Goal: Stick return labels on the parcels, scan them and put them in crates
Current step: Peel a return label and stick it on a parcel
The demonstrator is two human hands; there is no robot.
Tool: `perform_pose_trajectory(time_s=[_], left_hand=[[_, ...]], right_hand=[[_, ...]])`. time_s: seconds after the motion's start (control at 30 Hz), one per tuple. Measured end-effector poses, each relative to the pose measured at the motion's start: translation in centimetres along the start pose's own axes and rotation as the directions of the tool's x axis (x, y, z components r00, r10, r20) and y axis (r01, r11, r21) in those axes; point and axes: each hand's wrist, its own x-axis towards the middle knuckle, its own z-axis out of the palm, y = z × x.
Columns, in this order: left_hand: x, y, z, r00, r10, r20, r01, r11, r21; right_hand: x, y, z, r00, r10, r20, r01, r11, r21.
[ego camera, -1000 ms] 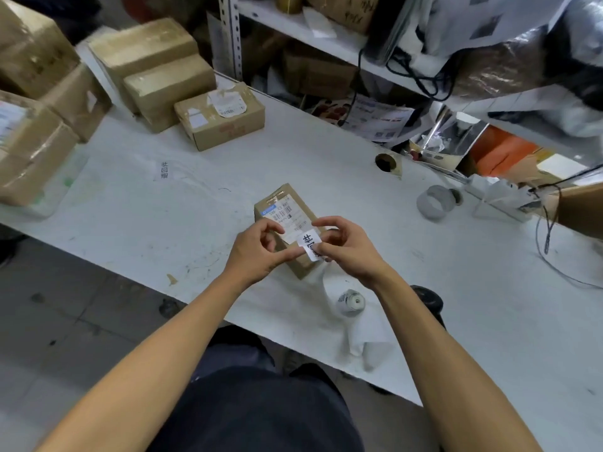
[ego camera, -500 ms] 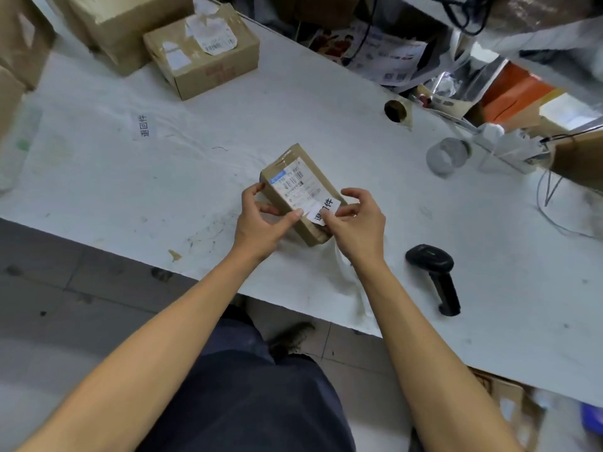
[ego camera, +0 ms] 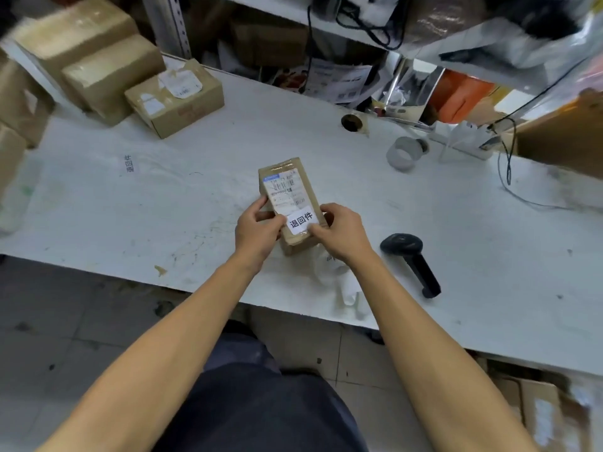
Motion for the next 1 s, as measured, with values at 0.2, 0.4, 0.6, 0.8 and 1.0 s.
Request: perform_pose_trajectory(time_s=[0.2,0.4,0.6,0.8,1.0], left_hand=[[-5.0,2.7,5.3,0.967,0.231,0.103,-0.236,0.971,0.032],[-11.6,3.4,15.2,0.869,0.294,0.398,-0.338,0.940,0.043],[-19.5,-1.2,26.0,0.680,0.213,0.702,-0.350,0.935,0.056],[-28.8,-7.2,33.7,0.383,0.025,0.923,-0.362,0.924,0.125],[-35.6,-13.5,38.1,0.115,-0.177,0.977,-0.496,0.842,0.211]], right_hand=[[-4.4,3.6,-4.8,0.984,0.026,-0.175,0.029,0.953,0.302],[-11.6,11.7,-11.1,0.882,0.231,-0.411,0.010,0.862,0.506],[-22.4,22.0,-15.4,0.719,0.425,-0.550,-0.078,0.835,0.544],[-34.5,30.3,-14.5,0.431,0.680,-0.593,-0.136,0.699,0.702],[-43.2,35.9,-11.4,0.210,0.845,-0.491,-0.124,0.521,0.844]])
